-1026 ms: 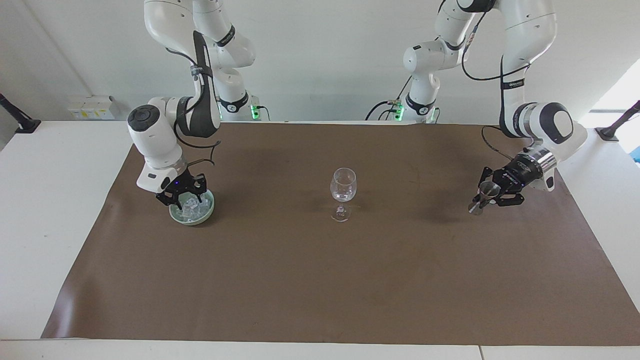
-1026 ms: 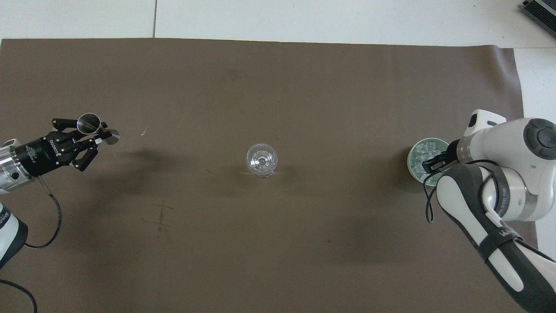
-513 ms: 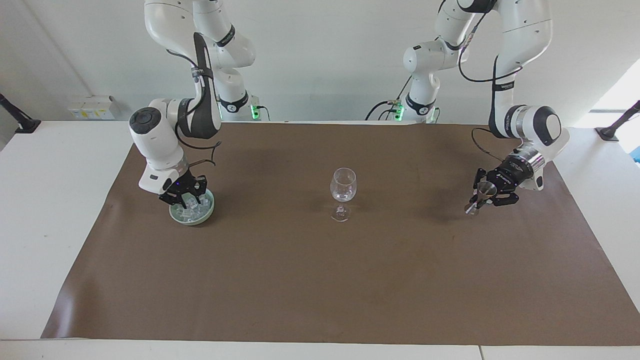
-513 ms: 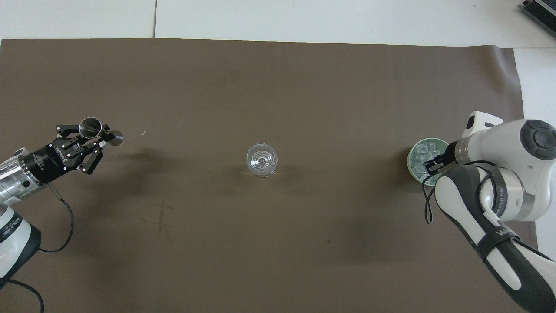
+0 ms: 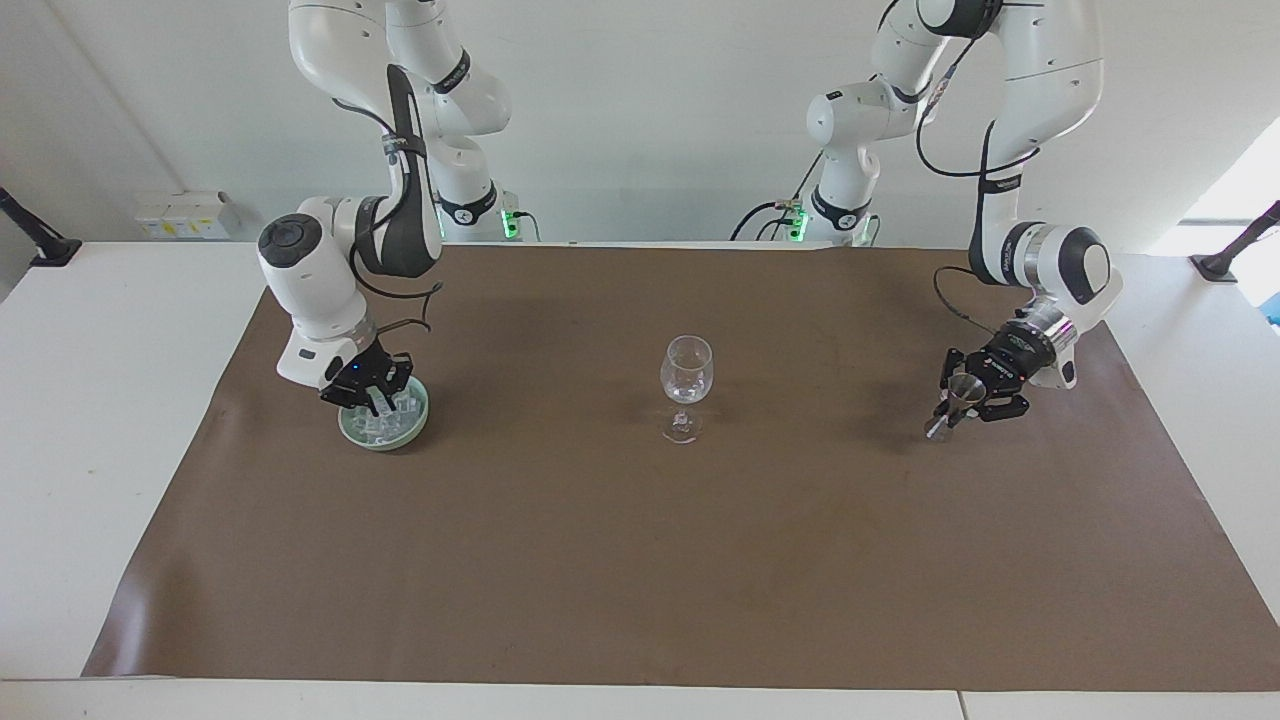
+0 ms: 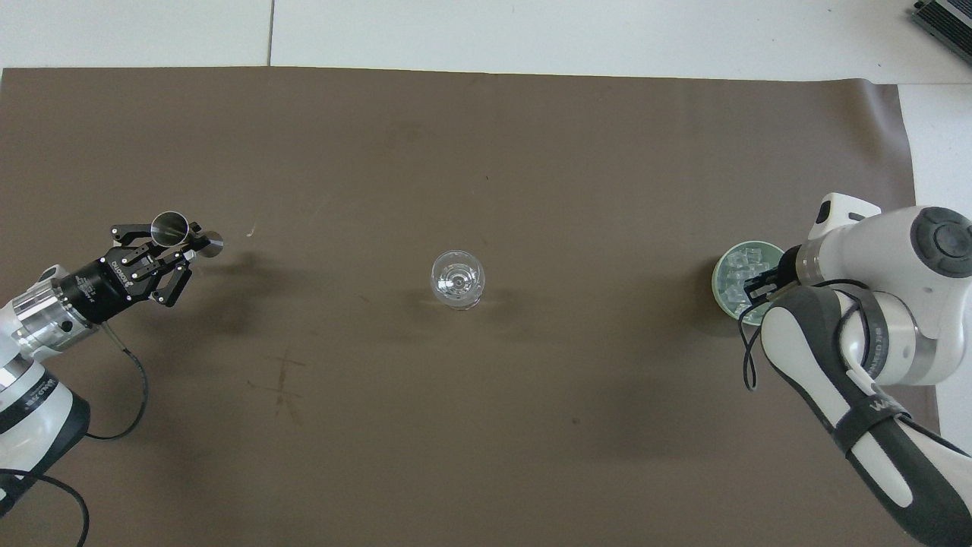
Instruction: Pour wine and add ice with both arms
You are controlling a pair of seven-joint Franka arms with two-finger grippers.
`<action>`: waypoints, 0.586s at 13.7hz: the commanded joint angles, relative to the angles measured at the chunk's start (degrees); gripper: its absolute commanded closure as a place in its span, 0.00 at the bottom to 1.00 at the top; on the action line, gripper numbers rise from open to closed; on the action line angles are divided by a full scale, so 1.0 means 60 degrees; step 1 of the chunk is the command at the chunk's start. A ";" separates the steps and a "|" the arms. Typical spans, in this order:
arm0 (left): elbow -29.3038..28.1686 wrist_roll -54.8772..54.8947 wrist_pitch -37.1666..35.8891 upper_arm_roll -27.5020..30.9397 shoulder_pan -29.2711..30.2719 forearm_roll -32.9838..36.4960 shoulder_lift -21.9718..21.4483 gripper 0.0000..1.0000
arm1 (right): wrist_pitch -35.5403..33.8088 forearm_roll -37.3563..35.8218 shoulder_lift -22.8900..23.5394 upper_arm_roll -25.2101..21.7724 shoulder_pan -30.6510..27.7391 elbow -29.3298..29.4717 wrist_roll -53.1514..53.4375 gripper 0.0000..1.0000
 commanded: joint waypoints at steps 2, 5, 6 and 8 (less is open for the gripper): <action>-0.0061 0.0334 0.0238 -0.0009 -0.0252 -0.0371 0.0350 1.00 | -0.0860 -0.0094 -0.0085 0.0095 -0.0045 0.0592 0.0394 1.00; -0.0046 0.0496 0.0194 -0.0009 -0.0136 -0.0386 0.0674 1.00 | -0.1636 0.0008 -0.0319 0.0285 0.0115 0.1206 0.1696 1.00; -0.0046 0.0526 0.0209 -0.0009 -0.0179 -0.0386 0.0688 1.00 | -0.2016 0.0023 -0.0363 0.0329 0.0145 0.1542 0.2034 1.00; -0.0046 0.0672 0.0252 0.0005 -0.0223 -0.0386 0.0718 1.00 | -0.2574 0.0038 -0.0466 0.0635 0.0146 0.2027 0.2897 1.00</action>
